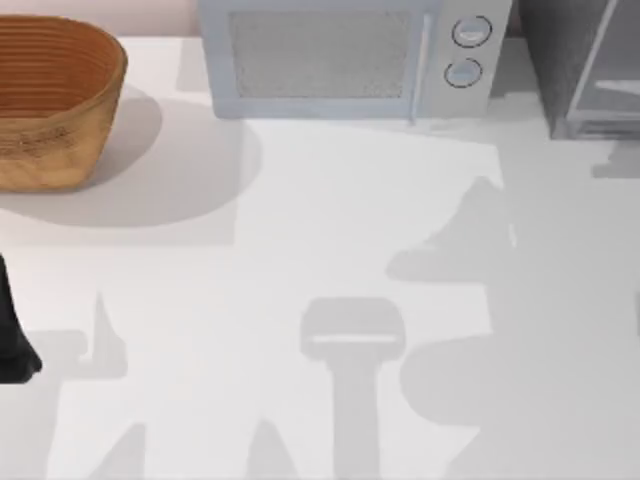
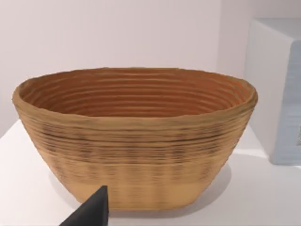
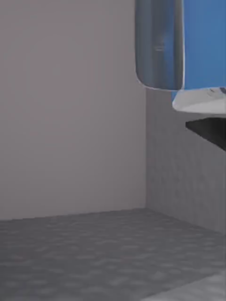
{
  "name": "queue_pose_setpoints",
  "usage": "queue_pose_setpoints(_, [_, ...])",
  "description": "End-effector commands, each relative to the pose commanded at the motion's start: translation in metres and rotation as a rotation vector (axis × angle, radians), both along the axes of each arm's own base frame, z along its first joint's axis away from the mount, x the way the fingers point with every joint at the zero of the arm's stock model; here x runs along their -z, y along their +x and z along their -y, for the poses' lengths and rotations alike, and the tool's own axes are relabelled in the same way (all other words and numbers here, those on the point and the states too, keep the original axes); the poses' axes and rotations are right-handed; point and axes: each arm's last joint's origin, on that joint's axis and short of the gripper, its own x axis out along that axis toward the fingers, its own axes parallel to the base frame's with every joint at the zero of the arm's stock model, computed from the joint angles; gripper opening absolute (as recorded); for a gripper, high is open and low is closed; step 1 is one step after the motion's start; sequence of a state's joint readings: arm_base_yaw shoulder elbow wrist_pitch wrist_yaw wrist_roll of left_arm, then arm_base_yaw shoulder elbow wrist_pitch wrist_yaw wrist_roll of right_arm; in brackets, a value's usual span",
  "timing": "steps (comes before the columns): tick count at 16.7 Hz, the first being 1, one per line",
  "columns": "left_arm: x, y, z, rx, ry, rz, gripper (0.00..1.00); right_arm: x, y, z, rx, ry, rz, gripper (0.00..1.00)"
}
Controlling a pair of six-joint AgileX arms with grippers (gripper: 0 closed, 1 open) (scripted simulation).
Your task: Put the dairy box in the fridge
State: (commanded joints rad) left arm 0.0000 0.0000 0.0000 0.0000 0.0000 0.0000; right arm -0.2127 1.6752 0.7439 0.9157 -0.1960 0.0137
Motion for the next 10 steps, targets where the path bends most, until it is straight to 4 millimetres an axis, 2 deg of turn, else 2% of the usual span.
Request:
queue_pose_setpoints(2, [0.000,0.000,0.000,0.000,0.000,0.000,1.00,0.029,0.027,0.014,0.000,0.003,-0.006,0.00])
queue_pose_setpoints(5, [0.000,0.000,0.000,0.000,0.000,0.000,1.00,0.065,0.053,0.029,-0.001,0.003,0.003,0.00])
queue_pose_setpoints(8, [0.000,0.000,0.000,0.000,0.000,0.000,1.00,0.086,0.064,0.038,-0.001,0.001,0.016,0.00])
queue_pose_setpoints(10, [0.000,0.000,0.000,0.000,0.000,0.000,1.00,0.089,0.065,0.039,-0.001,0.000,0.018,0.00])
